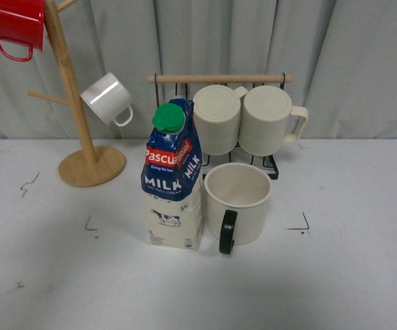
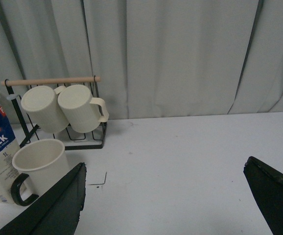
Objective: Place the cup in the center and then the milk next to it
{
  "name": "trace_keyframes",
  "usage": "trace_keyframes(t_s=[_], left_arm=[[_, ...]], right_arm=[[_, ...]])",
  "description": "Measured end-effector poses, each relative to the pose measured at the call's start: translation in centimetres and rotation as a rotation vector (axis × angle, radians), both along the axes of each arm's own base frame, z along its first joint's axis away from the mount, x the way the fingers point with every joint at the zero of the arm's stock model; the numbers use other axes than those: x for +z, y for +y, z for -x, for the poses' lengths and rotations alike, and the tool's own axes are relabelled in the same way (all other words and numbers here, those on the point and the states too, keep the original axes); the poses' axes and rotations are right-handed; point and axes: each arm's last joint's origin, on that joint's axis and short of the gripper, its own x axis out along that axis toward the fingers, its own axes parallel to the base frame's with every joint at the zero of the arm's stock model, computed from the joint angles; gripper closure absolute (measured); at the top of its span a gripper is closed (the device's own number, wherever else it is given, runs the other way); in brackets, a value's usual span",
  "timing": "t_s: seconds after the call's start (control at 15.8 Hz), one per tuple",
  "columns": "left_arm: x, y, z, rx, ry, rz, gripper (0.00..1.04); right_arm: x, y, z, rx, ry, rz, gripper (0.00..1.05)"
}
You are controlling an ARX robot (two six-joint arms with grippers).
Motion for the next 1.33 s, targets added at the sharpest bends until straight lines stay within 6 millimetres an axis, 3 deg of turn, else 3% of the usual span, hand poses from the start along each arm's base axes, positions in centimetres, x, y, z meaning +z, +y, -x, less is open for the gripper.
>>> trace_keyframes(t_s=[0.19, 0.51, 0.95, 1.33], left_arm=[[-2.0, 1.0, 1.6, 0.0, 0.016, -0.003, 1.03], [-3.6, 2.6, 3.6, 0.016, 0.013, -0.005, 1.03], [-5.2, 2.5, 5.4, -0.006, 0.012, -0.006, 1.03], [-5.1, 2.5, 6.3, -0.006, -0.005, -0.006, 1.03]], right_arm=[[0.0, 0.0, 0.0, 0.0, 0.001, 0.0, 0.06], [0.0, 0.0, 0.0, 0.0, 0.0, 0.0, 0.06], [0.0, 0.0, 0.0, 0.0, 0.0, 0.0, 0.06], [0.0, 0.0, 0.0, 0.0, 0.0, 0.0, 0.06]])
